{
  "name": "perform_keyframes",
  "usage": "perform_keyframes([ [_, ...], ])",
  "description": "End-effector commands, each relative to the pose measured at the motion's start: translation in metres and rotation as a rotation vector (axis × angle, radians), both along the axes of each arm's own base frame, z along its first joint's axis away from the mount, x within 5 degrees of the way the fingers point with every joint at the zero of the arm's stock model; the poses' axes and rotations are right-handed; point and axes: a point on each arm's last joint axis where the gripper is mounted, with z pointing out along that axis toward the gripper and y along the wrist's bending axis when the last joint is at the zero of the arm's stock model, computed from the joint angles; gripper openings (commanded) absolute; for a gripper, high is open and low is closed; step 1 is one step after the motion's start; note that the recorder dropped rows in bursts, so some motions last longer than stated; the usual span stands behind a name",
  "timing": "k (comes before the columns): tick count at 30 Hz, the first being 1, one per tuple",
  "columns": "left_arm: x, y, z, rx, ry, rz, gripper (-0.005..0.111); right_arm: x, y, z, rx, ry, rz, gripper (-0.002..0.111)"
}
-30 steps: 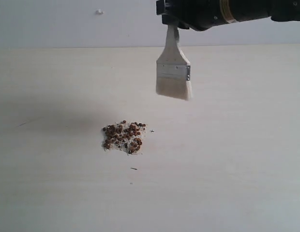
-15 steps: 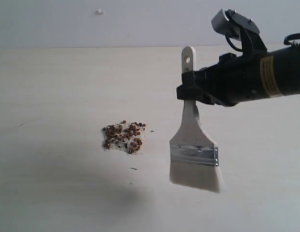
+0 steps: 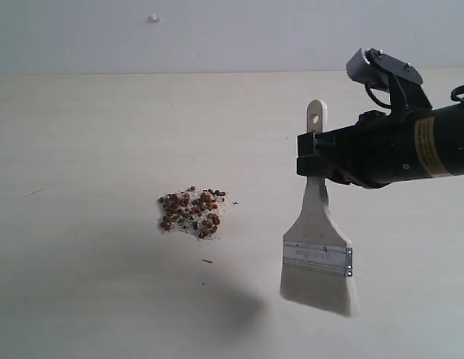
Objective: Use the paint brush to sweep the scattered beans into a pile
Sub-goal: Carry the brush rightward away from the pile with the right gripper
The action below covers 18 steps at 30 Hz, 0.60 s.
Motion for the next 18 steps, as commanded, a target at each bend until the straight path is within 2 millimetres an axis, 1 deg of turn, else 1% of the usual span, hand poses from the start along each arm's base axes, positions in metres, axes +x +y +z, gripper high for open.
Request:
perform_keyframes([
  [1,-0.001,0.000,0.001,-0.007,-0.008,-0.006,0.000,0.020,-0.012,-0.001,0.069,0.049,-0.021,0.000],
  [5,-0.001,0.000,0.001,-0.007,-0.008,-0.006,0.000,0.036,-0.009,0.002,0.258,0.155,0.148,0.000],
  [7,-0.001,0.000,0.001,-0.007,-0.008,-0.006,0.000,0.045,-0.007,0.000,0.309,0.187,0.196,0.000],
  [9,-0.001,0.000,0.001,-0.007,-0.008,-0.006,0.000,0.053,-0.007,-0.010,0.306,0.212,0.186,0.000],
  [13,-0.001,0.000,0.001,-0.007,-0.008,-0.006,0.000,0.063,-0.012,-0.039,0.241,0.259,0.104,0.000],
  [15,-0.001,0.000,0.001,-0.007,-0.008,-0.006,0.000,0.066,-0.014,-0.050,0.229,0.286,0.084,0.000],
  [18,-0.001,0.000,0.001,-0.007,-0.008,-0.006,0.000,0.066,-0.013,-0.063,0.227,0.317,0.103,0.000],
])
